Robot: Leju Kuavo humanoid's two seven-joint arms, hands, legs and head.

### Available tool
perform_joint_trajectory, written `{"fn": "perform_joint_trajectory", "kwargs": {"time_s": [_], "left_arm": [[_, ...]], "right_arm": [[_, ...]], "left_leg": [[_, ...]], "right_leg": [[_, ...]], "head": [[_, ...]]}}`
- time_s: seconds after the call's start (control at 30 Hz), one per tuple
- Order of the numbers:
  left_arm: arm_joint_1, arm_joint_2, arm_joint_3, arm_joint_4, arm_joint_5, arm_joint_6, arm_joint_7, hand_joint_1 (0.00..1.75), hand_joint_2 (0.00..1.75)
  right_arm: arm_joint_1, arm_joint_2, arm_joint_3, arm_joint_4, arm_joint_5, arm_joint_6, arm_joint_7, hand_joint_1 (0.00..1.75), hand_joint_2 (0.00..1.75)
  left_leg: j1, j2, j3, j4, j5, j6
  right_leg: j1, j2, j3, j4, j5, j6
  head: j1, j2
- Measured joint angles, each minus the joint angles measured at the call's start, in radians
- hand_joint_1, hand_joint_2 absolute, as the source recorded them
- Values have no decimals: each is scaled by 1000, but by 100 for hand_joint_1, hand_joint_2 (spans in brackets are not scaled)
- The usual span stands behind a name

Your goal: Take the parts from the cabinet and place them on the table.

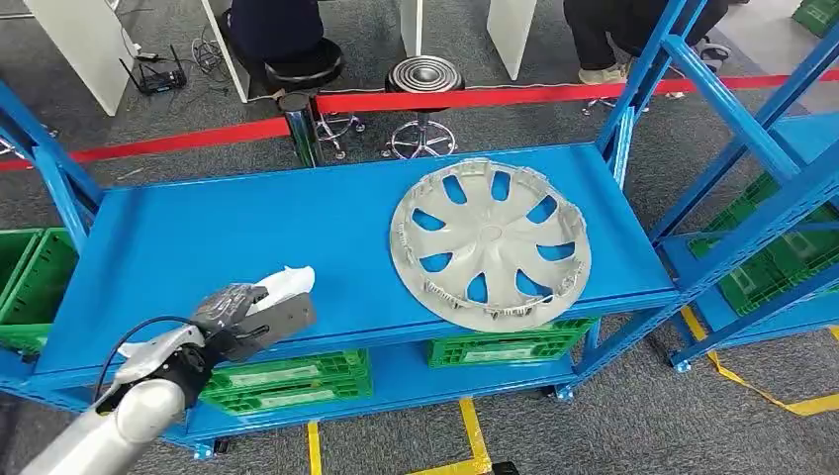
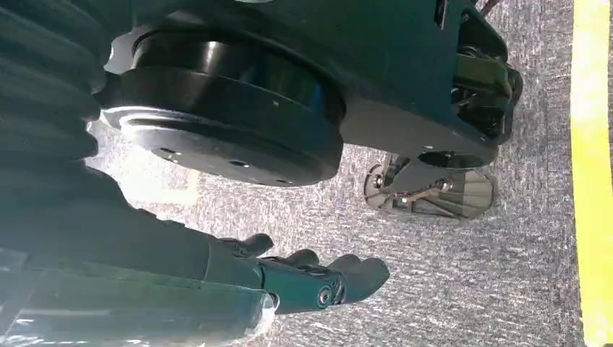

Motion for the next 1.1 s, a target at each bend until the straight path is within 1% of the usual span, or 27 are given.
{"fn": "perform_joint_trajectory", "kwargs": {"time_s": [0.03, 0.17, 0.2, 0.43, 0.57, 0.73, 0.87, 1.1], "left_arm": [[-1, 0, 0, 0, 0, 0, 0, 175, 0], [-5, 4, -3, -4, -2, 7, 0, 175, 0], [-7, 6, -5, -6, -8, 15, 0, 175, 175], [-27, 11, -40, -18, -145, 76, -21, 175, 175], [-34, 15, -56, -26, -198, 92, -35, 175, 175], [-36, 16, -72, -32, -209, 114, -45, 175, 175], [-35, 16, -76, -36, -184, 150, -64, 175, 175], [-35, 16, -77, -38, -176, 159, -70, 175, 175]], "right_arm": [[0, 0, 0, 0, 0, 0, 0, 0, 175], [0, 0, 0, 0, -2, 0, 0, 0, 175], [0, 0, 0, 0, -3, -1, 0, 0, 175], [0, 0, 0, 0, -20, -1, -5, 0, 175], [0, 0, 1, 0, -23, -3, -8, 0, 175], [0, 0, 1, 0, -28, -4, -8, 0, 175], [0, 0, 1, 0, -31, -5, -8, 0, 175], [0, 0, 3, 0, -31, -5, -8, 0, 175]], "left_leg": [[0, 0, 0, 0, 0, 0], [0, 0, 0, 0, 0, 0], [0, 0, 0, 0, 0, 0], [0, -2, 0, 0, 0, 0], [0, -2, 0, 0, 0, 0], [0, -3, 0, 0, 0, 0], [0, -3, 0, 0, 0, 0], [0, -2, 0, 0, 0, 0]], "right_leg": [[0, 0, 0, 0, 0, 0], [0, 0, 0, 0, 0, 0], [0, 0, 0, 0, 0, 0], [0, 0, 0, 0, 0, 0], [0, 0, 0, 0, 0, 0], [0, 0, 0, 0, 0, 0], [0, 0, 0, 0, 0, 0], [0, 0, 0, 0, 0, 0]], "head": [[0, 0], [0, 0], [0, 0], [0, 0], [0, 0], [0, 0], [0, 0], [-1, 0]]}}
